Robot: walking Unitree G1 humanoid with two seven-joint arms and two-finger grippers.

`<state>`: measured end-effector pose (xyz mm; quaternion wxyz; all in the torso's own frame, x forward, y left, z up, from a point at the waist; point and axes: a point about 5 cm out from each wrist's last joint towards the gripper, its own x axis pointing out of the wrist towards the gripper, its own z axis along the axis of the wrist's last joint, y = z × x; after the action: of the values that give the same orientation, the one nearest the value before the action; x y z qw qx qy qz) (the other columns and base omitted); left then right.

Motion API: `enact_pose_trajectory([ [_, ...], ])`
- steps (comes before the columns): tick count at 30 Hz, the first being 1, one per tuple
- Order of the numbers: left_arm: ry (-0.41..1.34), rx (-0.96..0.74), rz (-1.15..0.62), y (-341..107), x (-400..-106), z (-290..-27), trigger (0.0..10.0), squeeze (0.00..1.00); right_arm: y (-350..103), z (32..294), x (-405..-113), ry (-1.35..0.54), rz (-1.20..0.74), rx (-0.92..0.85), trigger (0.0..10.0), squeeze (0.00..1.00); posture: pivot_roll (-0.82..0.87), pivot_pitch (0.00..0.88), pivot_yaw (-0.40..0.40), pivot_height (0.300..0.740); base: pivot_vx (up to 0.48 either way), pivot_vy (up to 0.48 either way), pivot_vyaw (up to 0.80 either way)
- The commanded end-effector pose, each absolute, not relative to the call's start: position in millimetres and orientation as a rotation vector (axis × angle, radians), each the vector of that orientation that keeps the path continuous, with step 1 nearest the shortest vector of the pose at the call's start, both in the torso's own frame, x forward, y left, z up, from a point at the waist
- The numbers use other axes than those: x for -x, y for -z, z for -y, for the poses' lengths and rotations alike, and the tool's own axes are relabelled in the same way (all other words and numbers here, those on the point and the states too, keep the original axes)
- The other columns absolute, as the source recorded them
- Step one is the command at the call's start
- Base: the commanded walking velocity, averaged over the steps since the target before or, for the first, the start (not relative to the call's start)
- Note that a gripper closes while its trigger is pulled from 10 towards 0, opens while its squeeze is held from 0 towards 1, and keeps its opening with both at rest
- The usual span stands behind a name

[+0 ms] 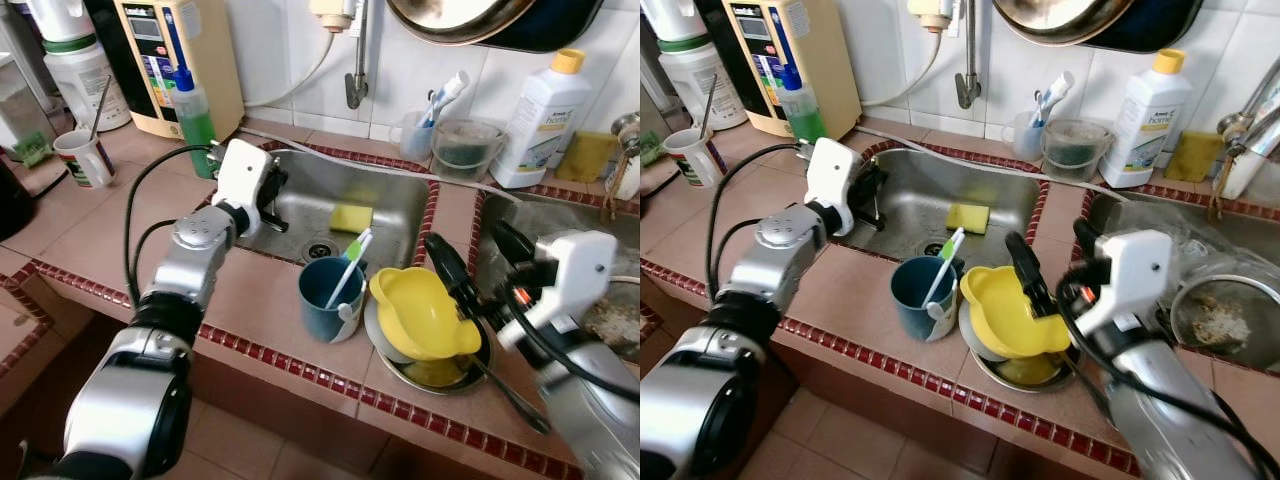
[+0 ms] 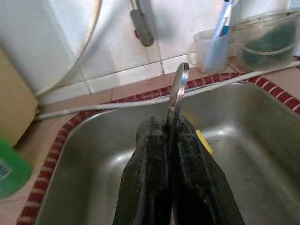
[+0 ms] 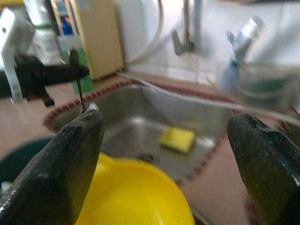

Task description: Kitchen organization

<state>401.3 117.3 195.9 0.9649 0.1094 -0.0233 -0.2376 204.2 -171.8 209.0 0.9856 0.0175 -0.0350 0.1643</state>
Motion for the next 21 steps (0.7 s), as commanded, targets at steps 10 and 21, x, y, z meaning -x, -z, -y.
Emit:
enact_pose_trajectory([
  [10,0.547,-0.261,0.020,-188,-402,-95,10.0,0.00,-215,164,-174,-0.369,0.030,-0.071,10.0,0.00,-0.36,0.115,0.160,0.740,0.000,0.000,0.00],
  [21,0.628,-0.219,0.002,-186,-401,-83,10.0,0.00,-215,162,-159,-0.372,0.007,-0.110,10.0,0.00,-0.40,0.134,0.176,0.740,0.000,0.000,0.00],
])
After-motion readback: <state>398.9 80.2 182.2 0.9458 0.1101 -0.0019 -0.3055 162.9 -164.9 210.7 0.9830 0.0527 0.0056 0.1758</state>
